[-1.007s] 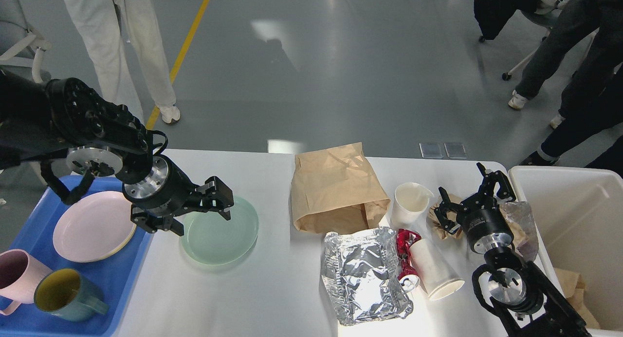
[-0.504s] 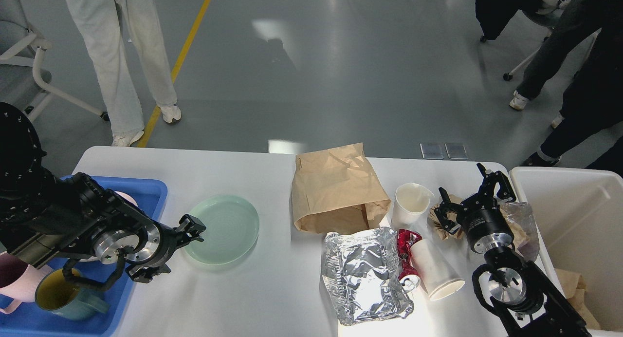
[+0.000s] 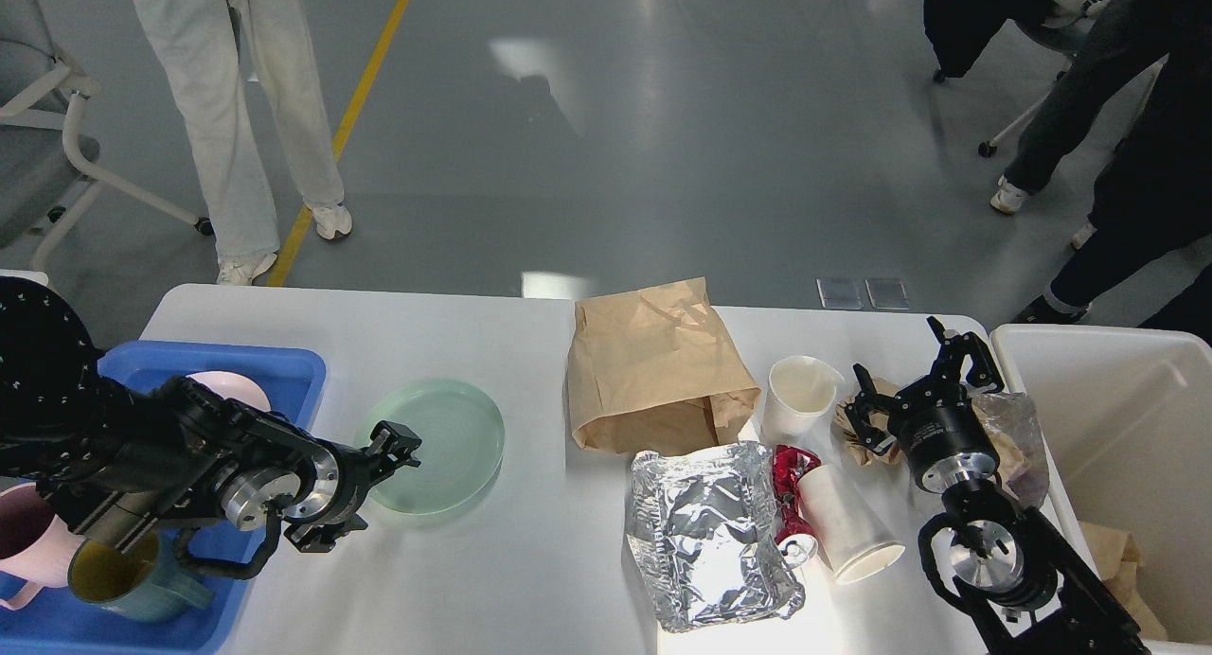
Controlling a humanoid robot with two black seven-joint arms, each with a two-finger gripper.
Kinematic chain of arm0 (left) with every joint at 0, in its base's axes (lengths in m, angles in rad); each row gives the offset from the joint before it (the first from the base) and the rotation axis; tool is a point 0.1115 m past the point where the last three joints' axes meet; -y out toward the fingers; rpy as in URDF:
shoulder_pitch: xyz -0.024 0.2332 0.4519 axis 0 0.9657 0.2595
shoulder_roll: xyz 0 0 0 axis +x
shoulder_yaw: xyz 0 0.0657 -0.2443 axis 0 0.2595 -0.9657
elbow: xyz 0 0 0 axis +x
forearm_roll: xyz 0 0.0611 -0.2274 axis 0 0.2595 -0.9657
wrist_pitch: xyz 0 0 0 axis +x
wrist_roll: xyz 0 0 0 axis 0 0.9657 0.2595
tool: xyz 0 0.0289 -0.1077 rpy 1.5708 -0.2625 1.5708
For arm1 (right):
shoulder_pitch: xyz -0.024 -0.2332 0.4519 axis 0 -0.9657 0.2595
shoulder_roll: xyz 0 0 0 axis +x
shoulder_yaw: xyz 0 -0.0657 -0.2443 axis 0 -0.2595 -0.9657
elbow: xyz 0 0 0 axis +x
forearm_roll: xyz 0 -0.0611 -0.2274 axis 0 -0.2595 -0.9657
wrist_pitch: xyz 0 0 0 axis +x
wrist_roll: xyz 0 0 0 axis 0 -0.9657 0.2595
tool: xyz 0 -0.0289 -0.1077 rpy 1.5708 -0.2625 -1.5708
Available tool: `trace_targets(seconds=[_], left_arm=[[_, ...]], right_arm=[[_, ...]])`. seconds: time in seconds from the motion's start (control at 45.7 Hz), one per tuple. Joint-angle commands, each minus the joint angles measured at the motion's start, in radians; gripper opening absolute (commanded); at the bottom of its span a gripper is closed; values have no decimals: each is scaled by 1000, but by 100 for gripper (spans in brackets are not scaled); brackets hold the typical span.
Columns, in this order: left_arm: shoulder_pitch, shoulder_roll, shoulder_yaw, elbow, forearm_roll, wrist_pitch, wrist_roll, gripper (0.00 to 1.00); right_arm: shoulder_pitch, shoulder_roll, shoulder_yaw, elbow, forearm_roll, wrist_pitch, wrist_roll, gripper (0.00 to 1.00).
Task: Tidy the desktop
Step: 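Grasp the edge of the pale green saucer with the left gripper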
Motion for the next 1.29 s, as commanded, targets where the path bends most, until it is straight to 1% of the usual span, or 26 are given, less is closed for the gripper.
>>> trace_targets(seconds=[0.0, 0.066, 0.109, 0.197, 0.263, 0.328, 0.46, 0.504, 0.526, 0.657, 0.701, 0.766, 0.832, 0.898, 1.051, 1.117, 1.27], left_arm=[[23, 1, -2, 20, 0, 1, -3, 91], [32, -1, -2, 34, -1, 7, -2, 88], [45, -1, -3, 42, 0, 25, -2, 86], [75, 1, -7, 65, 0, 68, -2, 85], [96, 2, -19, 84, 0, 74, -2, 82], [101, 2, -33, 91, 0, 74, 0, 71], [101, 2, -42, 94, 0, 67, 0, 55], [101, 2, -42, 94, 0, 65, 0, 52], [101, 1, -42, 94, 0, 65, 0, 48], [101, -2, -43, 94, 2, 59, 1, 32], [101, -2, -43, 94, 2, 48, 1, 29], [102, -1, -42, 94, 2, 18, 6, 17], [102, -1, -42, 94, 0, -7, 18, 10], [102, -2, -40, 95, 2, -13, 23, 6], [105, -2, -40, 97, 0, -15, 21, 4], [108, -2, -40, 97, 2, -16, 23, 1], [108, -2, -42, 95, 2, -27, 21, 0]], right_arm=[[0, 0, 0, 0, 0, 0, 0, 100], [0, 1, 0, 0, 0, 0, 0, 100], [0, 0, 0, 0, 0, 0, 0, 100], [0, 0, 0, 0, 0, 0, 0, 100], [0, 0, 0, 0, 0, 0, 0, 100], [0, 0, 0, 0, 0, 0, 0, 100], [-2, 0, 0, 0, 0, 0, 0, 100], [0, 0, -1, 0, 0, 0, 0, 100], [0, 1, 0, 0, 0, 0, 0, 100], [0, 1, 0, 0, 0, 0, 0, 100], [0, 1, 0, 0, 0, 0, 0, 100], [-2, 0, 0, 0, 0, 0, 0, 100], [0, 0, 0, 0, 0, 0, 0, 100], [0, 1, 0, 0, 0, 0, 0, 100], [0, 1, 0, 0, 0, 0, 0, 100], [0, 1, 0, 0, 0, 0, 0, 100], [0, 0, 0, 0, 0, 0, 0, 100]])
